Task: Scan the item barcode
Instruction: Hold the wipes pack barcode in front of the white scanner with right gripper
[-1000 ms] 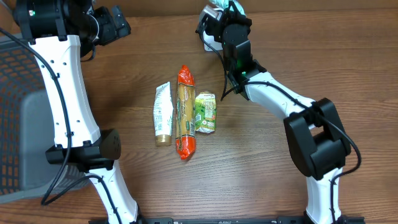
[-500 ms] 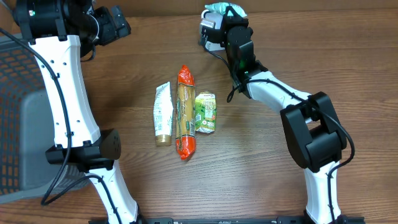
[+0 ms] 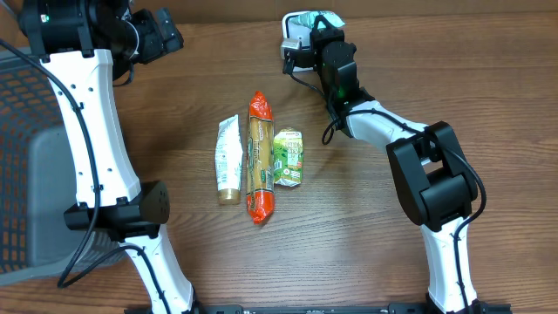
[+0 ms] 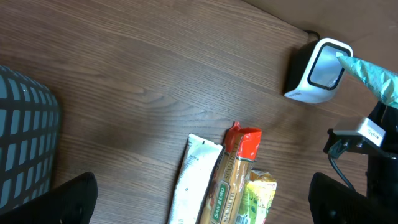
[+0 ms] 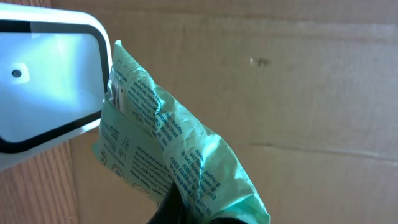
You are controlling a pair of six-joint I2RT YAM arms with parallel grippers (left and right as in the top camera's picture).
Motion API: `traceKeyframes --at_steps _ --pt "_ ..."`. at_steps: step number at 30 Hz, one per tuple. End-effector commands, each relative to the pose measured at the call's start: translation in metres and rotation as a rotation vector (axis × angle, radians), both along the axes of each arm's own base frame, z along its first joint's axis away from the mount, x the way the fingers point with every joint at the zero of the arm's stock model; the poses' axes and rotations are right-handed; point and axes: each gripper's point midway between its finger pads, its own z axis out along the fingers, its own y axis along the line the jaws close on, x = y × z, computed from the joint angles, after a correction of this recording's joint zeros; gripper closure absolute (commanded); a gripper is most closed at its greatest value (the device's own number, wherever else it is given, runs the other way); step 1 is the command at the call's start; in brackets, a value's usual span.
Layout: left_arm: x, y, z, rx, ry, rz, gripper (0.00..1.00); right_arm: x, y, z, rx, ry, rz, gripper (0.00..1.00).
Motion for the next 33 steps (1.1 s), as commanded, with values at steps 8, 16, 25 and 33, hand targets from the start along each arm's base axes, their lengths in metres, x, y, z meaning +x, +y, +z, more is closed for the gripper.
traceKeyframes --at_steps 8,16,25,33 --pt "-0.006 -0.002 0.01 0.019 -0.023 -0.022 0.0 0.007 0.006 0.022 -0.008 -0.055 0.024 0.96" --pt "-0.006 -0.002 0.01 0.019 -0.023 -0.022 0.0 0.007 0.006 0.023 0.05 -0.05 0.022 0.96" --pt "-0.006 -0.002 0.01 0.019 -0.023 -0.022 0.0 0.004 0.014 0.023 0.142 -0.031 0.042 0.96" --pt "-0.006 -0.002 0.01 0.019 -0.023 -0.022 0.01 -0.004 0.029 -0.003 0.152 0.079 0.049 0.96"
